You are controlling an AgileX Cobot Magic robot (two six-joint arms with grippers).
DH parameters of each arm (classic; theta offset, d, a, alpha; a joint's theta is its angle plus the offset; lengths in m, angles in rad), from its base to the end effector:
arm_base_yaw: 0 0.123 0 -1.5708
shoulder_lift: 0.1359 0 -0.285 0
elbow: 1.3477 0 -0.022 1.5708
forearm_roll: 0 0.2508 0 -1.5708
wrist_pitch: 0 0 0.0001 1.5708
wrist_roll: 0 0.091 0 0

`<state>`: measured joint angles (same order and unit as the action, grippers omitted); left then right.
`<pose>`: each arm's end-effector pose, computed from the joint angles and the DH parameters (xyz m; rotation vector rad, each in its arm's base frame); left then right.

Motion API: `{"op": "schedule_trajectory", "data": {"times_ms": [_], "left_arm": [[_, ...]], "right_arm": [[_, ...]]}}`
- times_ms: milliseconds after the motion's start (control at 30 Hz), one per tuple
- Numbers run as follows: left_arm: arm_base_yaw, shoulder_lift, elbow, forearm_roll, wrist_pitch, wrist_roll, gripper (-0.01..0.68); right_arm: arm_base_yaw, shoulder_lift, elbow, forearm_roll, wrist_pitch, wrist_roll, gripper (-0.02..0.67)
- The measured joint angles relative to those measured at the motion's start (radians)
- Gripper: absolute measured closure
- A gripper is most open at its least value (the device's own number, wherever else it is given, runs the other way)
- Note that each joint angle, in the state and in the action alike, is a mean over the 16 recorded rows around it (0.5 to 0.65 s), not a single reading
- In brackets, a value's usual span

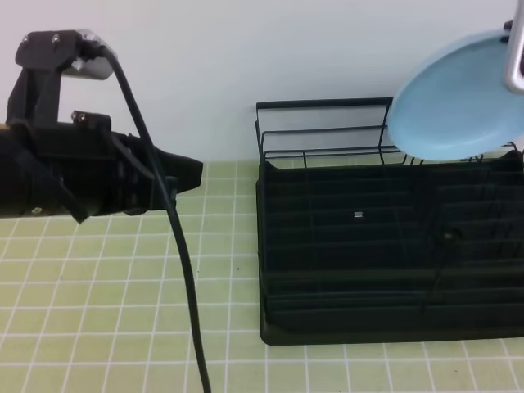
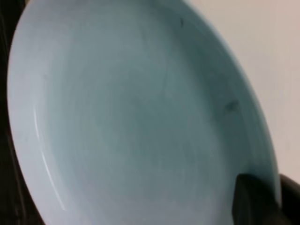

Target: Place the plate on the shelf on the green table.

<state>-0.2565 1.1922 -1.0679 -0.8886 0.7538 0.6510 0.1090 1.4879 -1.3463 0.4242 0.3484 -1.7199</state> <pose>0.2273 -0.1097 0.3706 0.5181 2.0835 -0.7955 0.3471 0.0509 0.3829 -1.3803 1.4469 -0.6581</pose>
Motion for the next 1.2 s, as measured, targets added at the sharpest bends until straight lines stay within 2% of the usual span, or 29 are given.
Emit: {"op": "schedule_trajectory", "data": {"times_ms": [1200], "left_arm": [[0.000,-0.002,0.000,0.016,-0.012,0.017,0.674]], "right_arm": [[-0.021,0.114,0.001,0.002,-0.058,-0.003,0.613]]}}
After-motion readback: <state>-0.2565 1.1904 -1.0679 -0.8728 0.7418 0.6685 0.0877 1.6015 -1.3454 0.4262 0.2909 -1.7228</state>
